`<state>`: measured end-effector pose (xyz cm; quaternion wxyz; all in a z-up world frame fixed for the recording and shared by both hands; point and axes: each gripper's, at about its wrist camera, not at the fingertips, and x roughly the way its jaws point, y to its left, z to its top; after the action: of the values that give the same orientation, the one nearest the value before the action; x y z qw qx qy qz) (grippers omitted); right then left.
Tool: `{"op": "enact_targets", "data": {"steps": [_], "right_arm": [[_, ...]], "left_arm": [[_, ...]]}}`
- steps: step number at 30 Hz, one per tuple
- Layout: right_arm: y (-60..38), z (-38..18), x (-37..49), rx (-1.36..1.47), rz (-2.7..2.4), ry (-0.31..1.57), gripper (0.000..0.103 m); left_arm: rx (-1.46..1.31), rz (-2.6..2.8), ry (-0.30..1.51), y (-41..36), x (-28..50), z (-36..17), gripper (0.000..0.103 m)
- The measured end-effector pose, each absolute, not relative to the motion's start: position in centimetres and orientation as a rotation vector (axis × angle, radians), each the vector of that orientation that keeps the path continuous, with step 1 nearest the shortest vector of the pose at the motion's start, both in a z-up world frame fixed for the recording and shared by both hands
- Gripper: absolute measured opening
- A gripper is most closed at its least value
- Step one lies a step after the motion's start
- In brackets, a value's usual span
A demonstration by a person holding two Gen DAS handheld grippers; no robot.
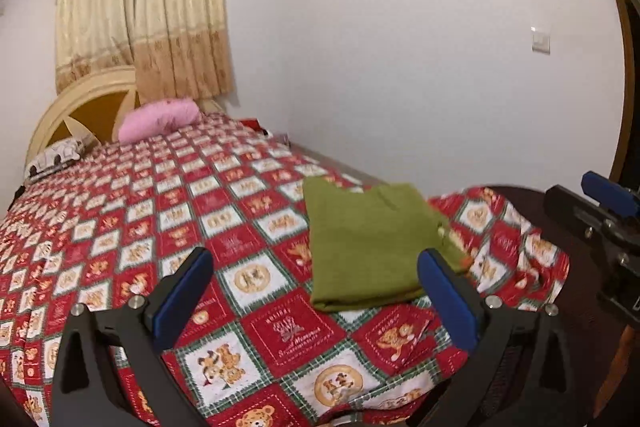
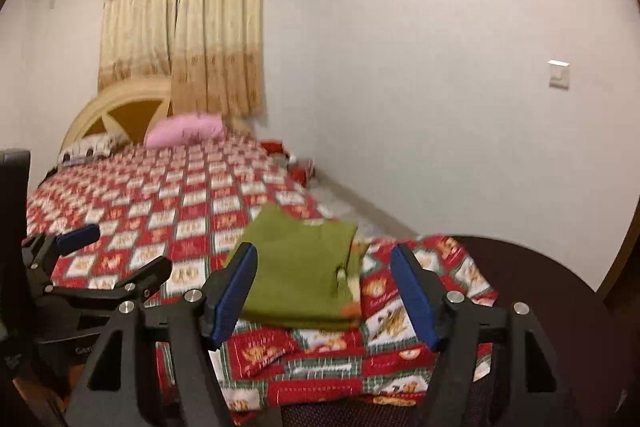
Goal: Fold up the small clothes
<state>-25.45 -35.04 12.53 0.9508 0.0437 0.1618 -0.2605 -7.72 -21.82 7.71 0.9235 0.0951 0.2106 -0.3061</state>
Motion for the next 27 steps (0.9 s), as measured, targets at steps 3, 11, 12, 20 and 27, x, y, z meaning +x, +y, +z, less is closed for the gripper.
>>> {"op": "enact_targets", "data": {"steps": [3,11,12,20,27], "right_arm": [[-35.1,13.5,-26.5,0.119,-0.540,0.276,0.074],[-35.6,14.1,-28.2,0.131,-0.579,0.232,0.076],[-35.7,14.1,-28.3,0.131,-0.579,0.232,0.076],[-35.5,14.1,-28.2,0.129,-0.568,0.227,0.076],[-35.5,13.8,-28.1,0.123,-0.571,0.236,0.076]], "left_arm": [[0.177,-0.621,0.417,-21.5,-8.0,8.4,0.103],[0.149,-0.615,0.358,-21.0,-9.6,9.5,0.103],[0.143,-0.621,0.359,-21.0,-9.6,9.6,0.103],[0.149,-0.616,0.354,-21.1,-9.9,9.8,0.103],[0.160,-0.612,0.370,-21.2,-9.8,9.5,0.103]]}}
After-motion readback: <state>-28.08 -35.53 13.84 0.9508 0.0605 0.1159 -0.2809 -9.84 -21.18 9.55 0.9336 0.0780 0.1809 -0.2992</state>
